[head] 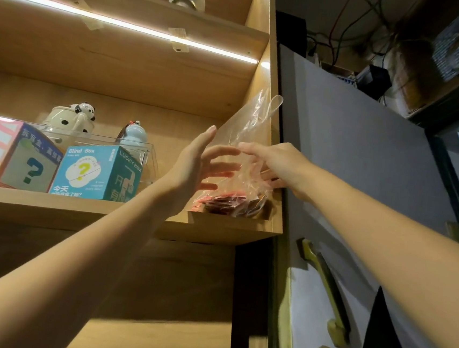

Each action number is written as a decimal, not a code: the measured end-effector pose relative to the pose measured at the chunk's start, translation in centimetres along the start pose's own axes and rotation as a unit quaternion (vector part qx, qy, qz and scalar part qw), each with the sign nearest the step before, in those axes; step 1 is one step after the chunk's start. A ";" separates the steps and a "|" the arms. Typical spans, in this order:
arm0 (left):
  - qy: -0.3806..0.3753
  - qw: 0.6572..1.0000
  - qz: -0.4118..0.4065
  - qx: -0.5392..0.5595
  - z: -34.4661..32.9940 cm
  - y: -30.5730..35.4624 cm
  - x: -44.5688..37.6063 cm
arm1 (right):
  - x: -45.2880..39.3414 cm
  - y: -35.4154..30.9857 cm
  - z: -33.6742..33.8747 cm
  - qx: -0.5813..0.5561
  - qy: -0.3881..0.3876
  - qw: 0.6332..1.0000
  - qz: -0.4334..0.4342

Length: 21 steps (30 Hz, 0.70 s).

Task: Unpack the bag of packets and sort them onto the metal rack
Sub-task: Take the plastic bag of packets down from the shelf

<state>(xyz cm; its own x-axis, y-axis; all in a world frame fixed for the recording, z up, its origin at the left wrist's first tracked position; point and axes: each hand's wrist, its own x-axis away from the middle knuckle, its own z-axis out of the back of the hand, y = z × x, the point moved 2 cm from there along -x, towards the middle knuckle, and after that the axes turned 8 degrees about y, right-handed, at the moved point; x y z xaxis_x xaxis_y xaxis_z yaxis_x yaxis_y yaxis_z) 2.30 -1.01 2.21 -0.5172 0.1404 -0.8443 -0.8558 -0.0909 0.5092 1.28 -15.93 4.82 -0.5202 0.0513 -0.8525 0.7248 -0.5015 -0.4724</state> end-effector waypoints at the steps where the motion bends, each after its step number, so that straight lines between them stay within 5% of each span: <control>1: -0.009 1.000 -0.003 -0.007 -0.2 0.0 0.1 | 0.0 -0.1 -0.2 0.012 0.006 1.000 0.017; 9: 0.010 0.997 0.050 0.057 0.5 0.4 0.0 | -0.3 0.9 -0.2 -0.069 0.077 0.995 0.005; 13: 0.134 0.988 0.050 -0.053 2.7 0.5 -0.4 | -0.1 1.3 0.9 -0.143 0.074 0.987 -0.011; 21: 0.190 0.965 0.079 -0.161 4.6 -0.5 -2.2 | 0.0 2.5 3.6 -0.221 0.057 0.974 -0.017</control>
<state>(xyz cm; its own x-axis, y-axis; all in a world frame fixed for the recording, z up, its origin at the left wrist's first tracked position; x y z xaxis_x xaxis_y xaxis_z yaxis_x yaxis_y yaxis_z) 3.87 3.30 4.57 -0.5489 -0.2666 -0.7922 -0.6896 -0.3912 0.6095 1.44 -20.31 4.45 -0.5113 0.1698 -0.8425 0.8450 -0.0795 -0.5288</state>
